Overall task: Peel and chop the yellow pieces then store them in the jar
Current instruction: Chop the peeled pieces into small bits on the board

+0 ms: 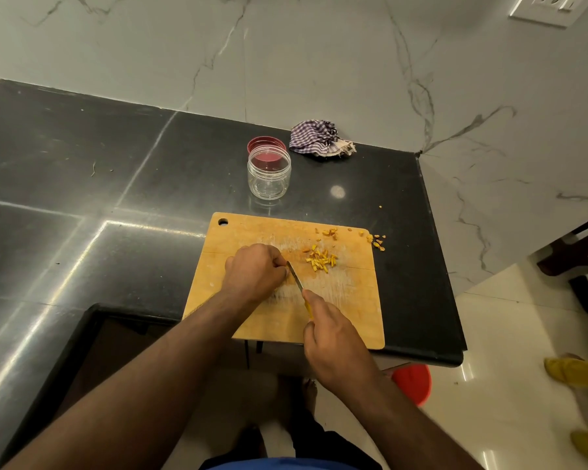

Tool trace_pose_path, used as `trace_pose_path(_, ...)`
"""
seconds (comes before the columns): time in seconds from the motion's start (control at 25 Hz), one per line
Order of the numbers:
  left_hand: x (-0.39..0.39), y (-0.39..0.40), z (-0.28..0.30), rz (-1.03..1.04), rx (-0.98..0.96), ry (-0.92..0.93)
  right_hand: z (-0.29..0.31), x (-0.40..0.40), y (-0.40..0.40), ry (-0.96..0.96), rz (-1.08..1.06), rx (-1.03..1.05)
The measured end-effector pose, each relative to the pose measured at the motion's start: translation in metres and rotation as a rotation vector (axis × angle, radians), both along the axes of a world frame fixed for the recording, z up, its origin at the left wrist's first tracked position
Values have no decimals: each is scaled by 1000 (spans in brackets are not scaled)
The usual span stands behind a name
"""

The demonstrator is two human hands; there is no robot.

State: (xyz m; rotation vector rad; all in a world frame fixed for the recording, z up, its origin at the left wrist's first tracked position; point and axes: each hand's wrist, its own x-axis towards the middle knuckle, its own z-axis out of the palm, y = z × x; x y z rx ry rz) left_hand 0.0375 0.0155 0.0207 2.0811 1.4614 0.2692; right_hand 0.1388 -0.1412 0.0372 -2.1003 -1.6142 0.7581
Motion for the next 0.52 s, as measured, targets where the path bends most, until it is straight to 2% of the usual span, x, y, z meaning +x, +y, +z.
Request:
trace_pose_path(0.2,1,0,2,26,-4,-4,1,-1,-1,-47,12,-17)
trace_pose_path(0.52,-3,-2,-2,43,21,31,11,0,-20,13,-61,29)
